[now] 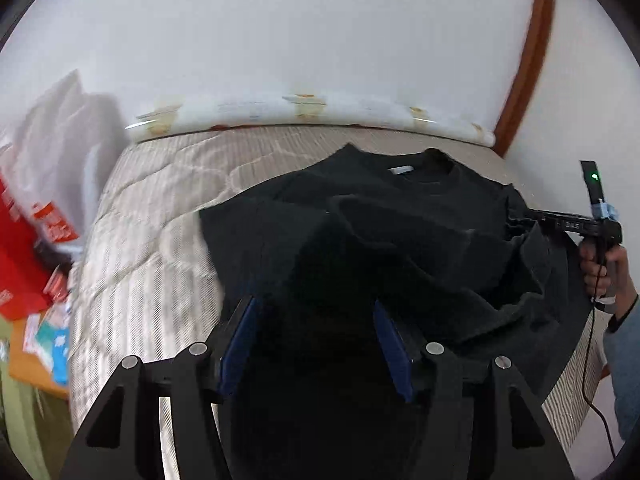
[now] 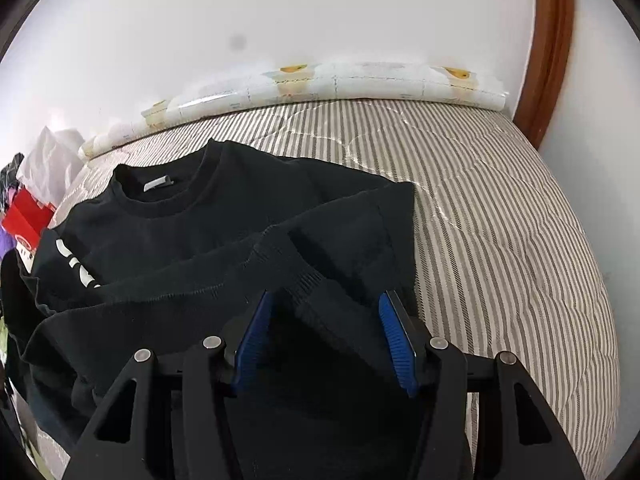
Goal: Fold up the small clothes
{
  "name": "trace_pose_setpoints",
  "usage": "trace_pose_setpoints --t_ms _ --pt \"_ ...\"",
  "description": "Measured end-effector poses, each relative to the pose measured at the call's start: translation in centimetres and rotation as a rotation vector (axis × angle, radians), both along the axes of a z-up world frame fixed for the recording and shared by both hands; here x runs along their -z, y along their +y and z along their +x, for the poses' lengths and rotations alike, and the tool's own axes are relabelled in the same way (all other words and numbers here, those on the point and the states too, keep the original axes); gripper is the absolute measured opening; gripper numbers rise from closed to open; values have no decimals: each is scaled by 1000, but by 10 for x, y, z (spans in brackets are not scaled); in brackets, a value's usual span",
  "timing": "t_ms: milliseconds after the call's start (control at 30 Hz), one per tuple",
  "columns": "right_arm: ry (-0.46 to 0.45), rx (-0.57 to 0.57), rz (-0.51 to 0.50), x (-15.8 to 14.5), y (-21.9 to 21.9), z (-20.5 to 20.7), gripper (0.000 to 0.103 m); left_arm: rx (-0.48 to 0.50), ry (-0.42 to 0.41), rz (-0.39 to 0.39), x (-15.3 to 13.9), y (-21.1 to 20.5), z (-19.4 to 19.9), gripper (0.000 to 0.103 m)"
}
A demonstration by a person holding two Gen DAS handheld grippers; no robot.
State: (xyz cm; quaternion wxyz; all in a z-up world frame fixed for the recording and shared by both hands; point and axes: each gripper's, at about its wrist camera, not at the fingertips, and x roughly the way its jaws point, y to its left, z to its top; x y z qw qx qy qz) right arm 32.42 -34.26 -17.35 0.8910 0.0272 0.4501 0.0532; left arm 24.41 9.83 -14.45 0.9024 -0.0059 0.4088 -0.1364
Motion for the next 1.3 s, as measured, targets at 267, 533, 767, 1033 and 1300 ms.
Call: trace_pose_setpoints --t_ms 267,533,767,1033,1300 --pt "-17 -50 -60 3 13 5 23 -43 5 100 10 -18 33 31" --pt "-96 3 17 -13 -11 1 13 -157 -2 32 5 2 33 2" --pt "-238 94 111 -36 -40 -16 13 -231 -24 -53 -6 29 27 2" --pt "-86 75 49 -9 -34 1 25 -104 68 -52 9 0 43 31" --pt "-26 42 22 3 -28 12 43 -84 143 54 31 -17 55 35"
